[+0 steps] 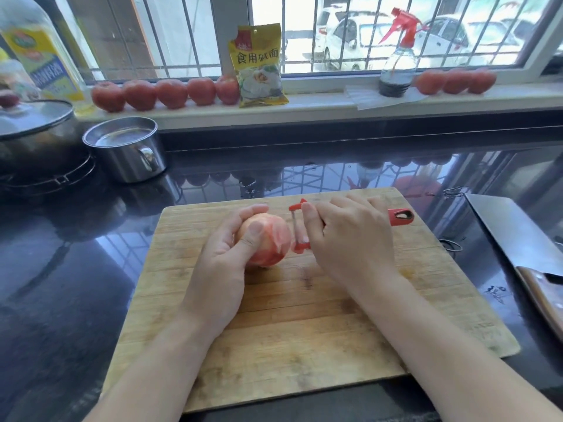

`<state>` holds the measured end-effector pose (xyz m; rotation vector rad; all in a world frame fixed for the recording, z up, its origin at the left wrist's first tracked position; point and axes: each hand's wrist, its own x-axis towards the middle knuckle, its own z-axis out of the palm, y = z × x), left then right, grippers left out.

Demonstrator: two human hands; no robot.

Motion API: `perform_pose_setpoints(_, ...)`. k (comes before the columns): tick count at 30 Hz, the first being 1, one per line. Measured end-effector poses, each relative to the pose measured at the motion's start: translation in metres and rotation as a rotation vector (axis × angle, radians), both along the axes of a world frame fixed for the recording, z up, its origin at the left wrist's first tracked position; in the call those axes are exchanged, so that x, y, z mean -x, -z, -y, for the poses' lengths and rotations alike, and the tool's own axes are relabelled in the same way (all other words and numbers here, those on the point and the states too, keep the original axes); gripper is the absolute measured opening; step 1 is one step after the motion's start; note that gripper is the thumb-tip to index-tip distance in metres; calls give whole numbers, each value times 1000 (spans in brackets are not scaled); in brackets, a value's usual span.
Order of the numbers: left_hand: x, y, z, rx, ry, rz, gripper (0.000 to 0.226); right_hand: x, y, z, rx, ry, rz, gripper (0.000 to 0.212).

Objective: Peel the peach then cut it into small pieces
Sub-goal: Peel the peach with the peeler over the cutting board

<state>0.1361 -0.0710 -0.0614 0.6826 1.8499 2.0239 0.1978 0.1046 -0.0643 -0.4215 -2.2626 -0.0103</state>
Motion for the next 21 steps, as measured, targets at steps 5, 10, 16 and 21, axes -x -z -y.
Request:
perform_pose_setpoints(5, 2, -4, 5, -101, -48, 78, 27, -9, -4, -18, 26, 154, -42, 51)
perform_pose_setpoints(10, 1, -6, 3, -161, -17, 212, 34, -5, 0, -14, 35, 117, -3, 51)
perform_pose_setpoints(16, 3, -5, -1, -196, 48, 322, 53, -8, -6, 8, 40, -130, -207, 44)
perform_pose_setpoints(21, 1, -4, -2, -128, 66, 246, 37, -3, 0, 23, -39, -129, -216, 46)
